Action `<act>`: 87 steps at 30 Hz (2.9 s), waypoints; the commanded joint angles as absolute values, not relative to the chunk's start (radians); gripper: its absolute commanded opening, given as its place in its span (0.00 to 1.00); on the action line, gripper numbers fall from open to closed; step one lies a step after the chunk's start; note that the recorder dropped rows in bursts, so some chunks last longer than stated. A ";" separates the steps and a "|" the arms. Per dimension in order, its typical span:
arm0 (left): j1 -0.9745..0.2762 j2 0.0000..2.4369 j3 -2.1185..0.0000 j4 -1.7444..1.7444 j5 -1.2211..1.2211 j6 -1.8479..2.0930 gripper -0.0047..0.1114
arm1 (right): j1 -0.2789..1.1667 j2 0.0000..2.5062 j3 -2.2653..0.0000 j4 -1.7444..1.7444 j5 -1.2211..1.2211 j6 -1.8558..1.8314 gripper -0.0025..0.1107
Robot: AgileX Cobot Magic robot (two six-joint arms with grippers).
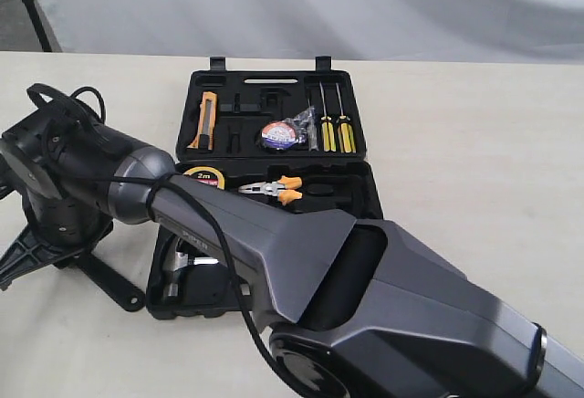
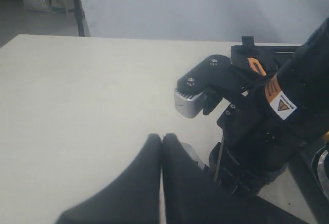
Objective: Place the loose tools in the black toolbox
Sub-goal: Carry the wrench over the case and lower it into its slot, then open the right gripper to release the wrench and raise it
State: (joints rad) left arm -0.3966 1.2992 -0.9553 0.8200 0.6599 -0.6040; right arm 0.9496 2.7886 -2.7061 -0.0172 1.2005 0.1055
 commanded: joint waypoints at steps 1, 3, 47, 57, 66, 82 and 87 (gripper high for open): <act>-0.393 1.291 -0.946 0.806 0.643 -0.614 0.05 | 0.945 2.814 -2.698 -0.020 1.221 0.104 0.03; -0.393 1.291 -0.946 0.806 0.643 -0.614 0.05 | 0.945 2.792 -2.698 -0.027 1.221 0.104 0.03; -0.393 1.291 -0.946 0.806 0.643 -0.614 0.05 | 0.606 1.978 -1.552 0.009 0.945 -0.405 0.02; -0.393 1.291 -0.946 0.806 0.643 -0.614 0.05 | 0.531 1.962 -1.336 0.275 0.742 -0.839 0.02; -0.393 1.291 -0.946 0.806 0.643 -0.614 0.05 | 0.531 2.013 -1.336 0.297 0.733 -0.879 0.02; -0.393 1.291 -0.946 0.806 0.643 -0.614 0.05 | 0.531 2.020 -1.336 0.306 0.663 -0.884 0.03; -0.393 1.291 -0.946 0.806 0.643 -0.614 0.05 | 0.531 2.020 -1.336 0.306 0.663 -0.876 0.29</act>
State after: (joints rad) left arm -0.3966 1.2992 -0.9553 0.8200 0.6599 -0.6040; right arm 0.5346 2.0163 -1.3404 0.2971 0.6944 -0.8823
